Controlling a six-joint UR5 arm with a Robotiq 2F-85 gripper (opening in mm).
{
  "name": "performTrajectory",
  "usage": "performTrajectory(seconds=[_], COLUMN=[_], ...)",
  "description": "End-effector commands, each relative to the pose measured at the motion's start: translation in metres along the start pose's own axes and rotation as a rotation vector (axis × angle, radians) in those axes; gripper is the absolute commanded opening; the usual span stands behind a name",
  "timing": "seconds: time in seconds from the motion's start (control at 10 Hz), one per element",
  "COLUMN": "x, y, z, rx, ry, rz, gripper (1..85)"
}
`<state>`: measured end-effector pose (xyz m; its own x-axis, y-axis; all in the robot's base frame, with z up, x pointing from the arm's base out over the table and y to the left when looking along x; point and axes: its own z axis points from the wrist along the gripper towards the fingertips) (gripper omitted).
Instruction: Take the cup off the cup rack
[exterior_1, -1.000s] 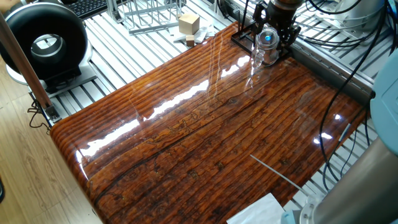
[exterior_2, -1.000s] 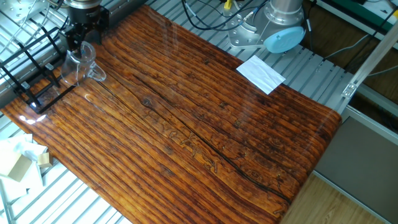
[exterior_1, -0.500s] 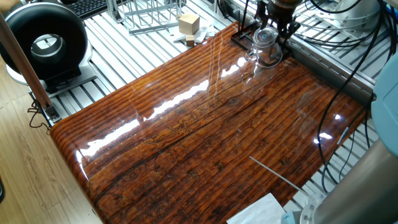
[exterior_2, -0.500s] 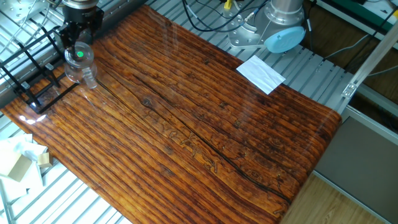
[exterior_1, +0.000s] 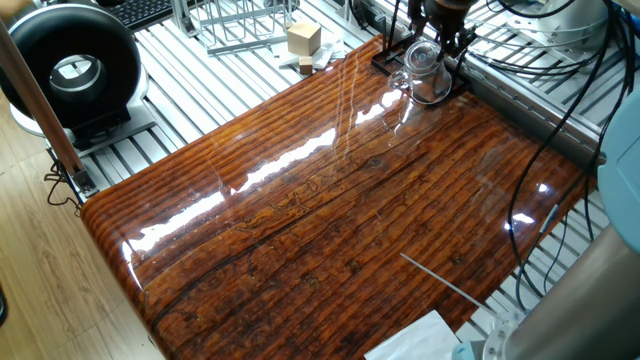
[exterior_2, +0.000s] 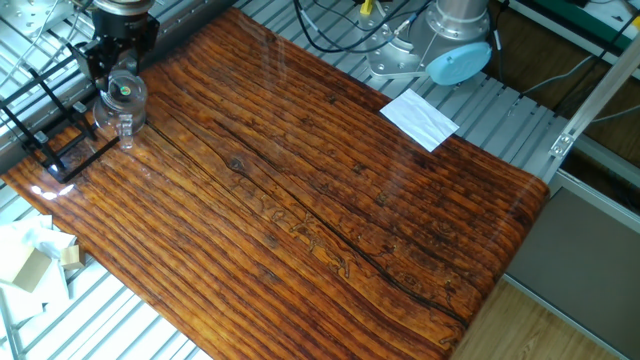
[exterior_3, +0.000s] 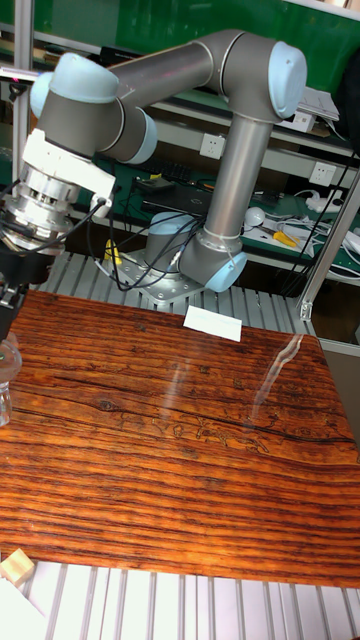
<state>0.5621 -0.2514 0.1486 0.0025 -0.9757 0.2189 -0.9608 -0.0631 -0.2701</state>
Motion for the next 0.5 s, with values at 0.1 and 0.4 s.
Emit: performTrajectory(seconds=[0.1,0.4], x=[-0.006,-0.017], y=[-0.010,0.004], z=[-0.001,-0.002], rx=[0.032,-0.025], ry=[-0.023,-0.059], rz=[0.024,0.149], gripper=[57.0,55.7])
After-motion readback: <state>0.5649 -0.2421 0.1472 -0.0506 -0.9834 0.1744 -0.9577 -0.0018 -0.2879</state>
